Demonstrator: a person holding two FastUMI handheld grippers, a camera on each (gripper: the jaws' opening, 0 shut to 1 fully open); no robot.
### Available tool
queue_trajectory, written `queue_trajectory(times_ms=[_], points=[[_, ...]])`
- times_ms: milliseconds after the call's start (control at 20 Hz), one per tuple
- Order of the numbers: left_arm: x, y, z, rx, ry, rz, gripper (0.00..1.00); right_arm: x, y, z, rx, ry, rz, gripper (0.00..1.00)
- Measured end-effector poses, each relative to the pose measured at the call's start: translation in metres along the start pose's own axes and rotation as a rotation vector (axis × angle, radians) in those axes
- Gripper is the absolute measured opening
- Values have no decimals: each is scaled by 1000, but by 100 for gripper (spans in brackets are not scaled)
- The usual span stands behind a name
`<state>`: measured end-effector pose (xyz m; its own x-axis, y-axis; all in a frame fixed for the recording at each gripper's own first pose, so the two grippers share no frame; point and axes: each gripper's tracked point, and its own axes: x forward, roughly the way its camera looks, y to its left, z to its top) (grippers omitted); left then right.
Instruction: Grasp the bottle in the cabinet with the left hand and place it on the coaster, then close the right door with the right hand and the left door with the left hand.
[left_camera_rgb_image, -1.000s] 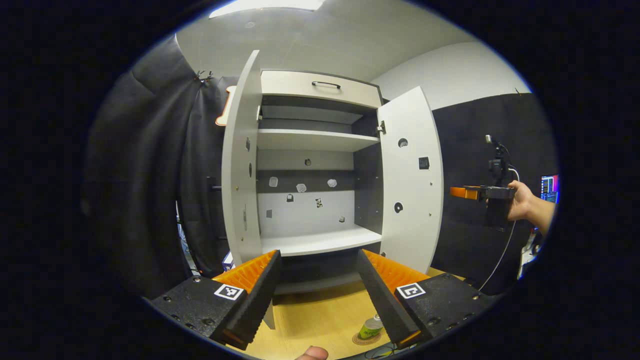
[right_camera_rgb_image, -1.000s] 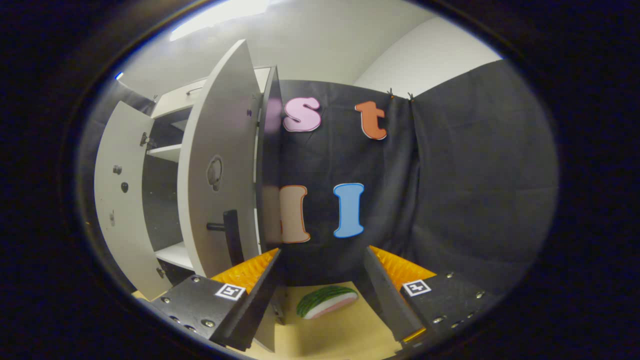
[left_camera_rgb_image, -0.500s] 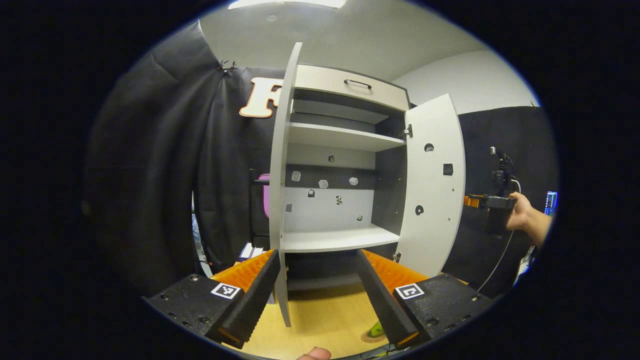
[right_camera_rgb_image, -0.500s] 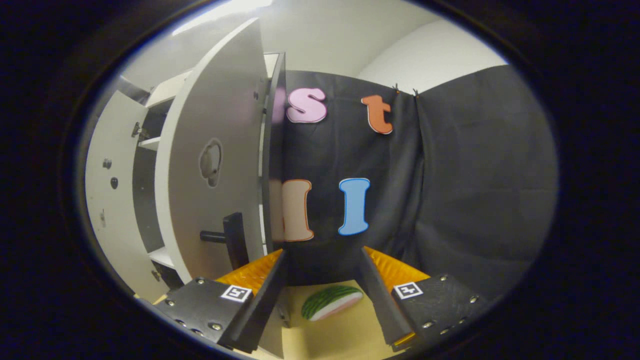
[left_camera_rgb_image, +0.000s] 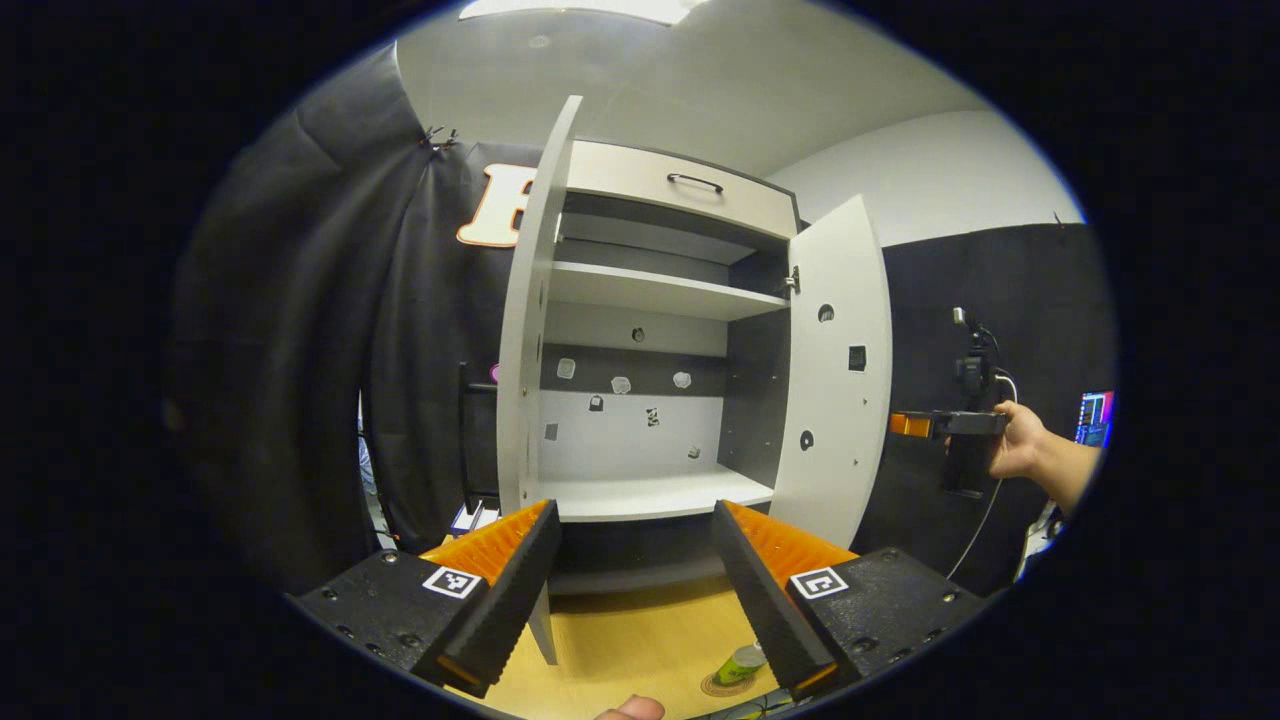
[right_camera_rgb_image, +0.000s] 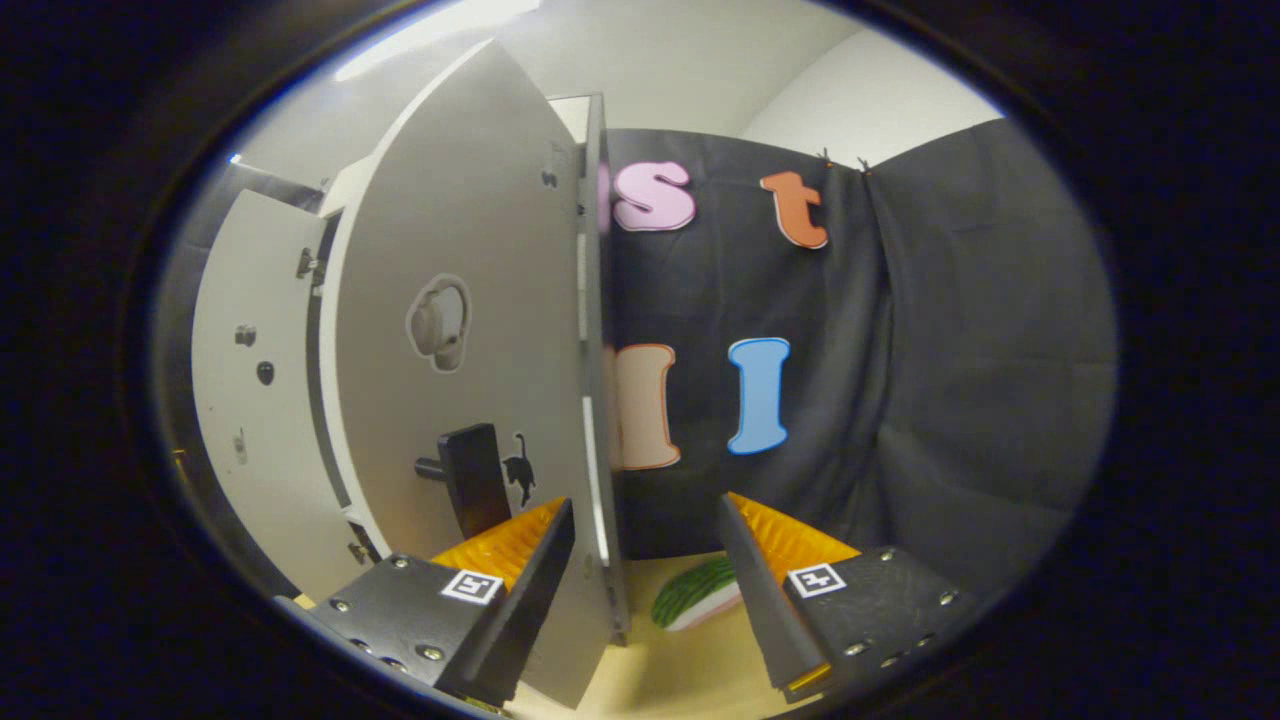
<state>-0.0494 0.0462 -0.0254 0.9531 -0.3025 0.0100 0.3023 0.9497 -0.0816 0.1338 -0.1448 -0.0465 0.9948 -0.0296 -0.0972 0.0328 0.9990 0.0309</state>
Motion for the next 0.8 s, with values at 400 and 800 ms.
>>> queue_trajectory(times_ms=[400,800], points=[[-2,12,-6,17,16,51,96,13,41,-17,-37,-27,-29,85],[-21,42,-6,63,23,131,96,25,118,-37,-12,-1,161,89]])
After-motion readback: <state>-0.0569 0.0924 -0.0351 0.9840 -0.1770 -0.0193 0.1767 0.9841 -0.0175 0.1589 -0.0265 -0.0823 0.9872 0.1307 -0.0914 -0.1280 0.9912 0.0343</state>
